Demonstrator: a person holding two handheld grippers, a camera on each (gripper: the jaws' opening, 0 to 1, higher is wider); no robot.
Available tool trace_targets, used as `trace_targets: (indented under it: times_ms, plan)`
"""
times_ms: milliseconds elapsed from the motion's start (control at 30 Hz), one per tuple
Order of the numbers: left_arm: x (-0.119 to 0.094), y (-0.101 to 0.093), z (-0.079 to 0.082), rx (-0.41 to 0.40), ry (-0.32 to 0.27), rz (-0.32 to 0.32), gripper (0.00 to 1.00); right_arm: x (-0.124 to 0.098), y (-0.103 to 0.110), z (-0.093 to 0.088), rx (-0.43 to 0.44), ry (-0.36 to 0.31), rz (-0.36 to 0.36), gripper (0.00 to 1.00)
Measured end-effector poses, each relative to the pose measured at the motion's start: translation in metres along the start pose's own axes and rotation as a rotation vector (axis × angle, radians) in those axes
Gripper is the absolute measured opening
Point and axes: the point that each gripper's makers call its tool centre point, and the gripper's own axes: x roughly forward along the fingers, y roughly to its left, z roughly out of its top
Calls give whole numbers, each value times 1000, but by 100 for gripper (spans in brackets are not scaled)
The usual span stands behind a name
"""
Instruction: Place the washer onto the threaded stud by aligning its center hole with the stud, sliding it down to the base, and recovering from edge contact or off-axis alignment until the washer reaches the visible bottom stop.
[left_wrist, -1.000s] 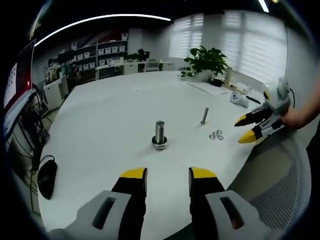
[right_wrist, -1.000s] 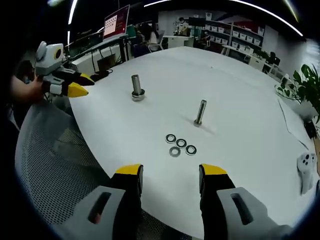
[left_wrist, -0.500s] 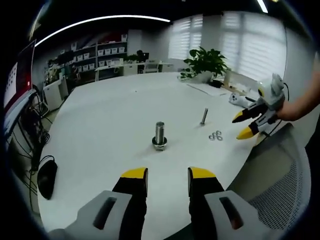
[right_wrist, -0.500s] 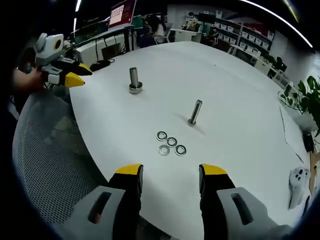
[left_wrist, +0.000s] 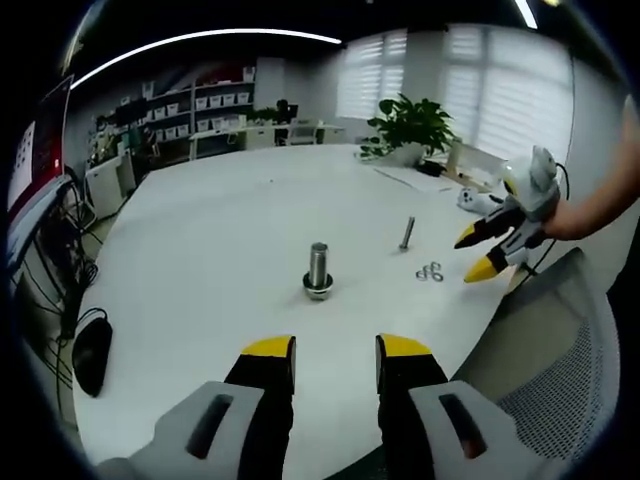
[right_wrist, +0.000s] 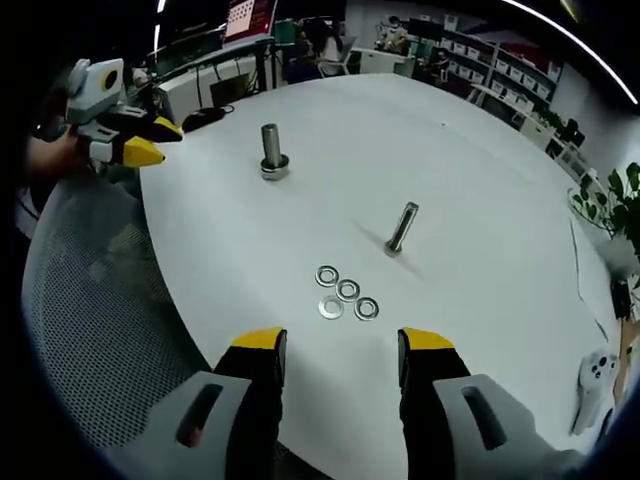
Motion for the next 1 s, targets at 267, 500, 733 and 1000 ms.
trace_targets:
  times_ms: [267, 500, 733, 1000]
  plan:
    - [0, 4, -3, -23, 7, 5, 30, 7, 2, 0, -13, 28, 24, 44]
    - [0, 4, -5, -16, 23, 9, 30, 14, 3, 1, 9, 56, 46, 37]
    - [1, 4, -7, -14, 32, 10, 30, 20, 7, 4, -5, 86, 70, 29]
    - [1, 4, -8, -10, 36, 10, 30, 27, 13, 2, -19, 120, 92, 25]
